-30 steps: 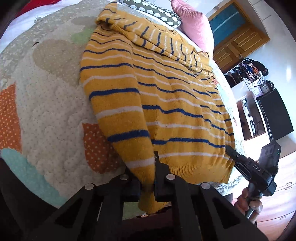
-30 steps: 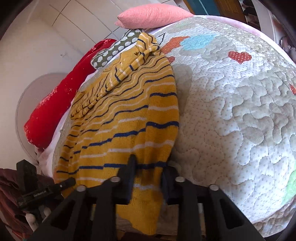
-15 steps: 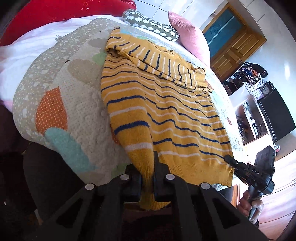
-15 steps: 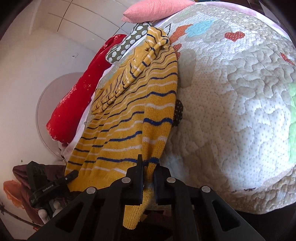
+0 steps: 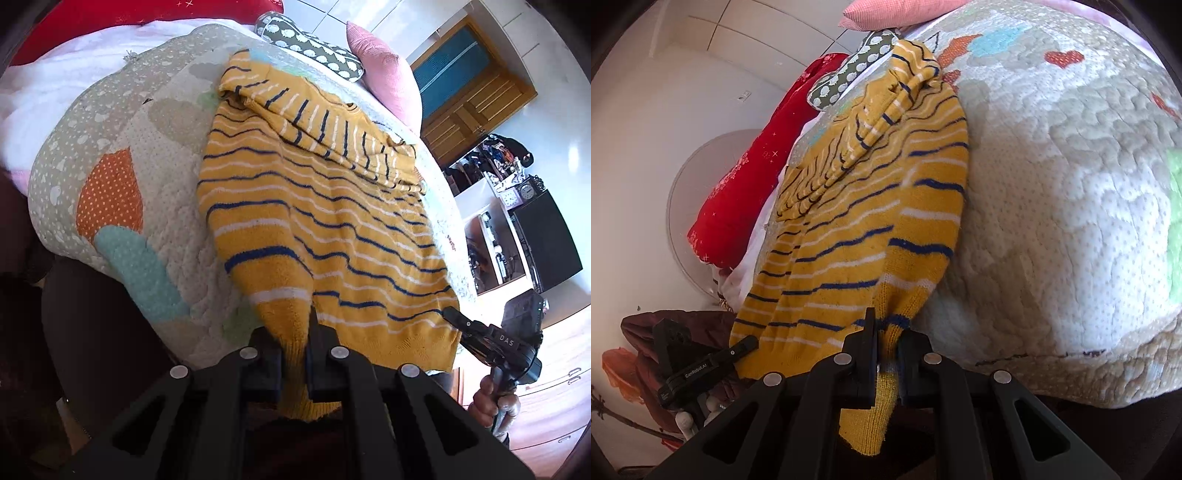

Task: Fold small clothes

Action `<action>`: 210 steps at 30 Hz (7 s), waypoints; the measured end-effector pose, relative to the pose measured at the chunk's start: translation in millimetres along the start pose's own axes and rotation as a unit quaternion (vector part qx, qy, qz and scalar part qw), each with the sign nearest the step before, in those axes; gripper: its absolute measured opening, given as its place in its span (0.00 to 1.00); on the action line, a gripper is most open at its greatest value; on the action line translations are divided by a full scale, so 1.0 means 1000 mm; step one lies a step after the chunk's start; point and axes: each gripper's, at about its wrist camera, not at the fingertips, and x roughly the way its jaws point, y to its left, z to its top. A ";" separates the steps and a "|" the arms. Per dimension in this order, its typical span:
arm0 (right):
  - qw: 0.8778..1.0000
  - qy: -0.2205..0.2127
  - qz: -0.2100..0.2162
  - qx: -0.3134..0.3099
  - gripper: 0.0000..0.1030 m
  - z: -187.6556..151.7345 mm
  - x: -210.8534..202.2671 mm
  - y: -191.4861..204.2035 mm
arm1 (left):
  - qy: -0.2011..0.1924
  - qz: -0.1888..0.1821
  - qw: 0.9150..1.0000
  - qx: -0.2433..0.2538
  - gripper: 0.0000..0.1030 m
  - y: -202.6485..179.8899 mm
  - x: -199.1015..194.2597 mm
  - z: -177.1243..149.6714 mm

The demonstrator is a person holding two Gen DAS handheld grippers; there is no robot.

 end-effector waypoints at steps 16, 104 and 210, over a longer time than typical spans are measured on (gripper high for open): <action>0.998 -0.049 -0.013 -0.039 0.08 0.130 0.041 0.058 | -0.050 0.006 0.999 0.008 0.08 -0.033 0.022 0.127; 0.958 0.041 -0.154 -0.238 0.31 0.233 0.200 0.112 | -0.030 0.258 0.959 0.113 0.00 0.040 0.137 0.270; 0.955 -0.012 -0.269 -0.123 0.35 0.268 0.193 0.077 | -0.107 0.171 0.979 0.029 0.51 0.056 -0.016 0.064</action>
